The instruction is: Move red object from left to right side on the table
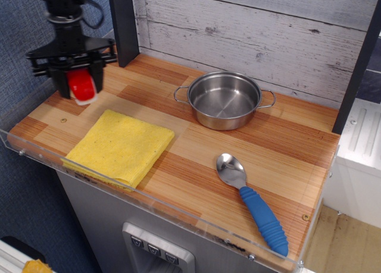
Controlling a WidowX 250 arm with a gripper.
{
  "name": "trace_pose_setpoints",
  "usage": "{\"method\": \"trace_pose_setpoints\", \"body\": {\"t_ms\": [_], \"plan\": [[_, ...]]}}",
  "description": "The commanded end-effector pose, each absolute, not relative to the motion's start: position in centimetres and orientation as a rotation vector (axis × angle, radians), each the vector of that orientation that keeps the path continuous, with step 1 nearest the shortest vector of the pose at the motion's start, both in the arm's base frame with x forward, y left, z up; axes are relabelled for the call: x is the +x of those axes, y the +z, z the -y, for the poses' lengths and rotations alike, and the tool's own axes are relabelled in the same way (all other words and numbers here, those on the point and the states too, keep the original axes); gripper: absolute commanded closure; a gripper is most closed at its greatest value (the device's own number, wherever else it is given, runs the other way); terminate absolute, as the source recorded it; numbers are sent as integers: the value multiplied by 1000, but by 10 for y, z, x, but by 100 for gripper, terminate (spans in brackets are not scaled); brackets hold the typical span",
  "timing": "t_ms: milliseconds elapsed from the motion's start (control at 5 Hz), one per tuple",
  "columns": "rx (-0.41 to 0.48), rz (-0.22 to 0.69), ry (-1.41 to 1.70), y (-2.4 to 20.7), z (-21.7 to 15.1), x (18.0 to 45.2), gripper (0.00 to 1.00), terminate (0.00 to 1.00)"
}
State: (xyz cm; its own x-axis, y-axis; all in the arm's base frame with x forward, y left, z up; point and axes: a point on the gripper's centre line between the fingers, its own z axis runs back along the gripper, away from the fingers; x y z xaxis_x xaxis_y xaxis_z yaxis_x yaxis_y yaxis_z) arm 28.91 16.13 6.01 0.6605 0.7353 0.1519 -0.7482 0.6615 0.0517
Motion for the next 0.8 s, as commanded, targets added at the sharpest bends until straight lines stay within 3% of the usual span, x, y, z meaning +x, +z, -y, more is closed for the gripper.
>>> {"method": "trace_pose_setpoints", "body": {"t_ms": [0, 600], "plan": [[80, 236, 693, 96, -109, 307, 100, 0], [43, 237, 412, 97, -4, 320, 100, 0]]}}
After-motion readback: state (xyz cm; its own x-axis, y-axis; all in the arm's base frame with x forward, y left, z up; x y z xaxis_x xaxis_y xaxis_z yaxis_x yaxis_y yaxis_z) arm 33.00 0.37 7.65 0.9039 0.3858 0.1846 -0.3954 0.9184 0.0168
